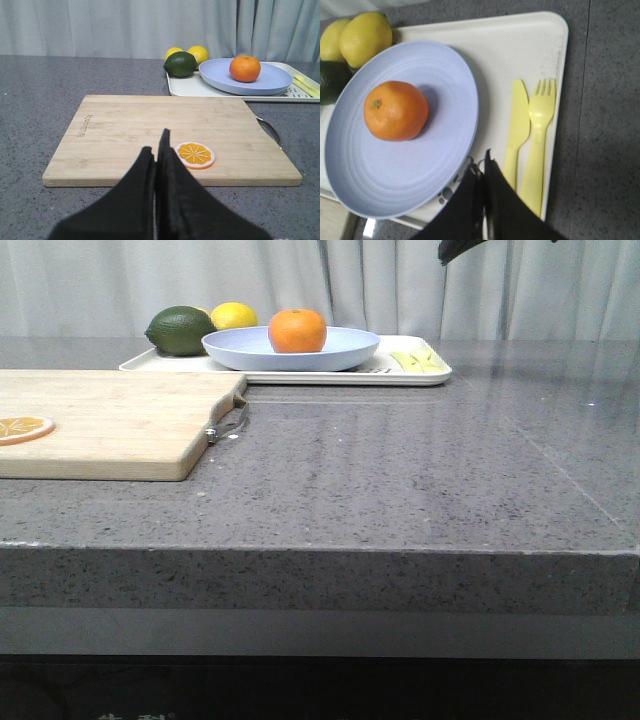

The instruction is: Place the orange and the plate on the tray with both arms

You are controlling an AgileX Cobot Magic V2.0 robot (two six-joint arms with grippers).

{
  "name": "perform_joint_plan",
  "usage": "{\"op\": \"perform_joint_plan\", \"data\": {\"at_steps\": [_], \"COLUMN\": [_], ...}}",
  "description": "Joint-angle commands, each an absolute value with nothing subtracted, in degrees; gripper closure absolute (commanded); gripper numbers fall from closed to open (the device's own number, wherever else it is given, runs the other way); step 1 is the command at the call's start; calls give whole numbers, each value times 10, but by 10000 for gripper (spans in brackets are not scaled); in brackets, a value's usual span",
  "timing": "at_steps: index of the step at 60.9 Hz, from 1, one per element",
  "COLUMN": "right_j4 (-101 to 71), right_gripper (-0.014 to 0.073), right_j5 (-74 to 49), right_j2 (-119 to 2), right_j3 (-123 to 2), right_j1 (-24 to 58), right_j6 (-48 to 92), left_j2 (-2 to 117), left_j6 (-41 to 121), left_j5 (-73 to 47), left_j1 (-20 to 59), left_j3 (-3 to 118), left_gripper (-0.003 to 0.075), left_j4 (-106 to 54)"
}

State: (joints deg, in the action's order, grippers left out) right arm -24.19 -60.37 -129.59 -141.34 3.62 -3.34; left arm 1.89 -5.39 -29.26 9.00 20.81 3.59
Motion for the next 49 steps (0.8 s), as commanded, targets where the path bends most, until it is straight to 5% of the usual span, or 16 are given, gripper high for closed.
{"op": "perform_joint_plan", "data": {"at_steps": [1,49], "right_j4": [-239,-100], "right_gripper": [664,664], "right_j5": [-623,-767], "right_j2": [-1240,-1085], "right_j3": [-1432,-1413], "right_j1": [30,27], "right_j6": [-30,-15], "left_j2": [27,27], "left_j6": [-59,-59], "left_j5": [-245,-245], "left_j1": [89,89], "left_j3": [222,222], "left_gripper": [738,738], "left_j4": [32,32]}}
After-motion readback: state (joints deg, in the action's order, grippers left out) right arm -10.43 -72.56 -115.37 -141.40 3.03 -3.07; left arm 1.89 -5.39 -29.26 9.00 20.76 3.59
